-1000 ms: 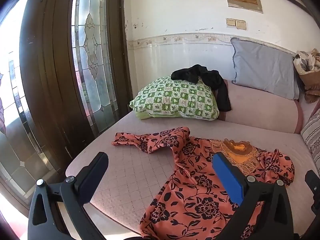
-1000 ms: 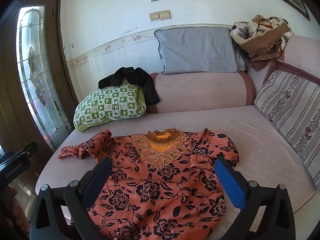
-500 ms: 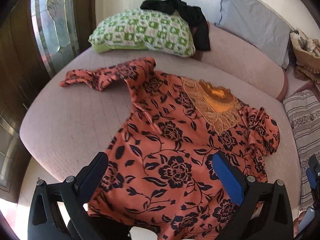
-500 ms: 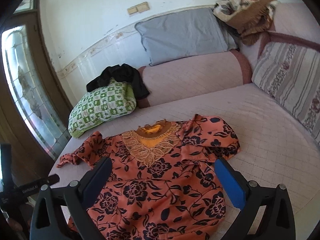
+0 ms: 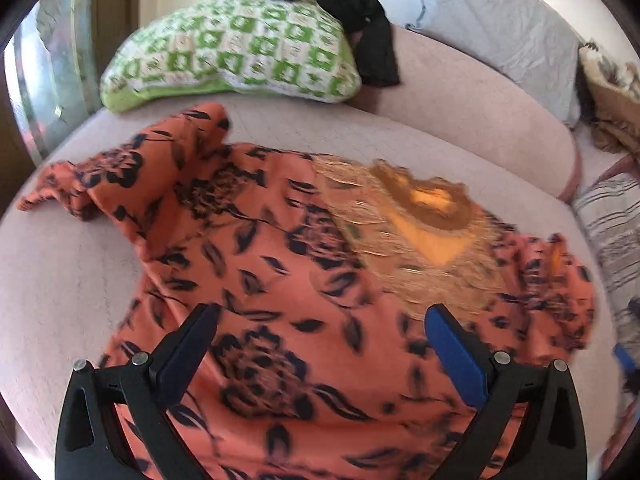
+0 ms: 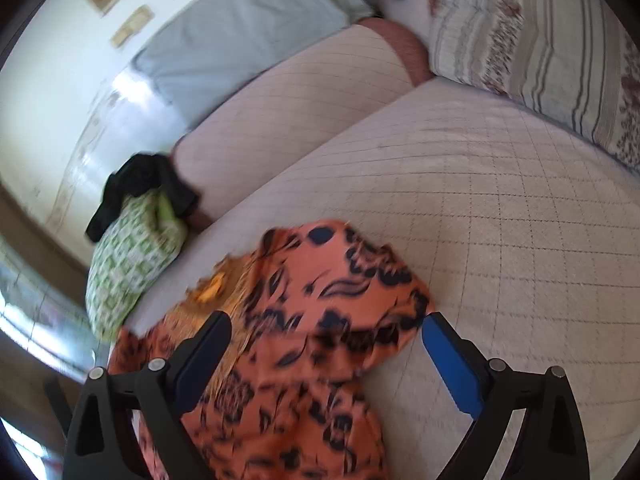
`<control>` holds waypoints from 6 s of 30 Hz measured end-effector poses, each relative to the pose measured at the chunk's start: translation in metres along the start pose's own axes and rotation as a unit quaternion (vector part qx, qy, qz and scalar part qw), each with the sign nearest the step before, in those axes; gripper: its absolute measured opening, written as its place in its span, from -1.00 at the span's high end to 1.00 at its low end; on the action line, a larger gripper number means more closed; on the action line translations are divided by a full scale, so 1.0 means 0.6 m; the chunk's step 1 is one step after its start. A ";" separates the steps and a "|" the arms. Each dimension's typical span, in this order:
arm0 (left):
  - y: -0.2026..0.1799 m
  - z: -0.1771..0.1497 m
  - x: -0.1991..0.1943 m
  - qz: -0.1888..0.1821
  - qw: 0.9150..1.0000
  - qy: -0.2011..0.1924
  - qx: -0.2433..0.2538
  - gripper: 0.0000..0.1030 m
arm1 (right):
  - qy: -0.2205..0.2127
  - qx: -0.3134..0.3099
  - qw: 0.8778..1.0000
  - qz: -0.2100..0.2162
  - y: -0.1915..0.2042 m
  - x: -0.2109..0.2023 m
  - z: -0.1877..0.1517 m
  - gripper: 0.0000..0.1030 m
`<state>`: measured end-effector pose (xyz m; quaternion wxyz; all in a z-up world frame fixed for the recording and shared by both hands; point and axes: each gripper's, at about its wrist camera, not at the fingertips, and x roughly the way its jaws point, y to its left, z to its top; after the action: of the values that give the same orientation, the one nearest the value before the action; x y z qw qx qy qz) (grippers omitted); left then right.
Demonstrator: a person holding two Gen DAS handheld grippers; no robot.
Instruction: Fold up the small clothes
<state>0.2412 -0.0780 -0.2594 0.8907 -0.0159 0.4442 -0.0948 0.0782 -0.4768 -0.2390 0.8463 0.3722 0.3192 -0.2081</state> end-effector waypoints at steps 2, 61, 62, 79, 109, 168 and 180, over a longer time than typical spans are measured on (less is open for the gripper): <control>0.006 0.008 0.011 0.017 1.000 0.015 0.007 -1.00 | -0.001 0.030 0.999 -0.015 -0.019 0.033 0.011 -0.89; 0.009 -0.005 0.190 -0.391 0.824 0.253 -0.323 -0.70 | 0.212 0.100 0.946 0.225 0.104 0.248 -0.093 -0.72; 0.008 -0.004 0.192 -0.395 0.822 0.247 -0.327 -0.68 | 0.212 0.101 0.946 0.226 0.103 0.248 -0.093 -0.72; 0.070 0.071 0.045 -0.269 0.943 -0.040 -0.192 0.86 | 0.188 0.096 0.949 0.232 0.096 0.225 -0.090 -0.69; 0.499 0.036 -0.062 -0.044 0.914 0.000 -0.404 -0.63 | 0.160 -0.093 0.968 0.167 0.191 0.229 -0.115 -0.66; 0.125 0.110 0.016 -0.059 0.997 0.009 -0.045 -0.54 | 0.097 0.104 0.959 0.244 0.077 0.206 0.010 -0.34; 0.153 0.043 0.099 0.041 0.999 0.020 0.010 -0.53 | 0.172 -0.021 0.971 0.164 0.154 0.259 -0.042 -0.04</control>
<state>0.3106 -0.0002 -0.3010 0.8851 0.0134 0.4609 -0.0630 0.2334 -0.4164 -0.3145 0.8091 0.4317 0.3986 0.0069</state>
